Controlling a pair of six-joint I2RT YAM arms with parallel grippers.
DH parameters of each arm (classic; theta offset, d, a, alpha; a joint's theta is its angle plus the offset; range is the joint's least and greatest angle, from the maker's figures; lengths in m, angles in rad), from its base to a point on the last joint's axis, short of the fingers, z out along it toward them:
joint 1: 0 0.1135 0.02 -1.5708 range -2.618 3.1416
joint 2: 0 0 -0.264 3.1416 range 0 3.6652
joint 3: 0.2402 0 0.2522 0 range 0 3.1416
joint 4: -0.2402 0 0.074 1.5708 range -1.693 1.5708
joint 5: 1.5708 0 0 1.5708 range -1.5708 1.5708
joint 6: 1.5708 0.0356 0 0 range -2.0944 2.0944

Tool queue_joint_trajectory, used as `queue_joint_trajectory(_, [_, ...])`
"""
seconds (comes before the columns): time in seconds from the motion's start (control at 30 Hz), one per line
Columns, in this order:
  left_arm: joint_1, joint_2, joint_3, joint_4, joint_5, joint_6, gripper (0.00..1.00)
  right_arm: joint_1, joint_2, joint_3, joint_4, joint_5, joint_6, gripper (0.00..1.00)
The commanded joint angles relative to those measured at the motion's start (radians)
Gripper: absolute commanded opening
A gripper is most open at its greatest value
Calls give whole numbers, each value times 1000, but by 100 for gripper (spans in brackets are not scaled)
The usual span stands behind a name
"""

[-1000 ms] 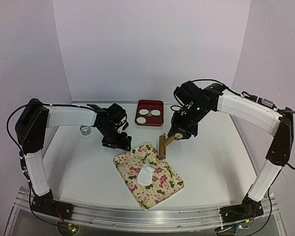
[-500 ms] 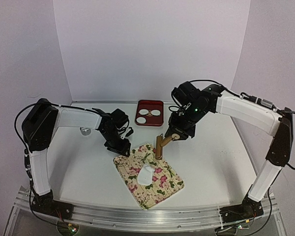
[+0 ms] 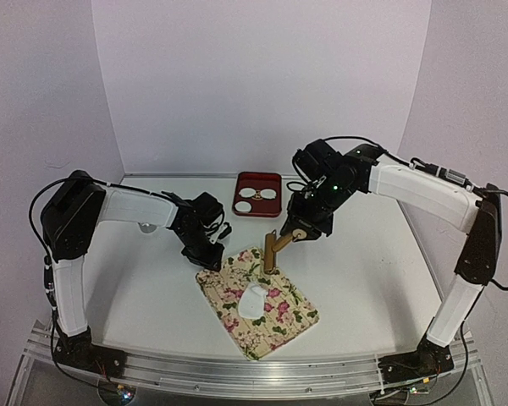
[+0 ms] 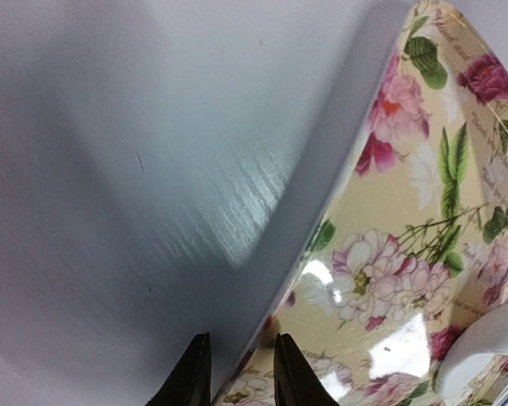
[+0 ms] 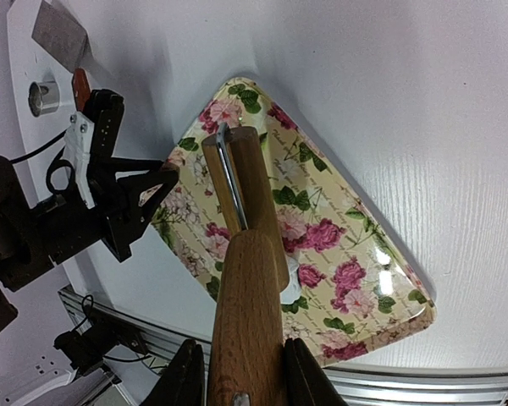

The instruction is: Roll out the dumpling wrappers from the dough

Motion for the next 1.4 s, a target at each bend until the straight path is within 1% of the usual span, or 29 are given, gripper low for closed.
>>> queue_joint_trajectory(0.0, [-43,-53,-59,19,-28,-47,25,6,2,41,27,-28,-40,0])
queue_joint_trajectory(0.23, [-100,-132,-136,32,-100,-179,18,5,-9,27,26,-56,-80,0])
queue_joint_trajectory(0.47, [-171,-191,-227,73,-45,-365,18,6,-33,22,18,-98,-138,0])
queue_joint_trajectory(0.63, [-200,-255,-280,70,-13,-497,18,5,-80,-28,-22,-121,-169,0])
queue_joint_trajectory(0.73, [-200,-309,-293,56,11,-562,20,5,-118,-83,-45,-141,-178,0])
queue_joint_trajectory(0.83, [-196,-341,-268,29,22,-595,27,6,-162,-142,-45,-165,-188,0])
queue_joint_trajectory(0.93, [-171,-323,-216,23,76,-575,36,10,-196,-173,-49,-183,-178,0])
queue_joint_trajectory(1.1, [-114,-209,-72,-56,121,-488,37,50,-228,-195,-48,-146,-93,0])
queue_joint_trajectory(1.27, [-101,-131,38,-78,128,-382,41,139,-205,-214,-47,-58,-13,0])
queue_joint_trajectory(1.37, [-98,-106,62,-87,131,-319,46,194,-184,-215,-48,25,63,0])
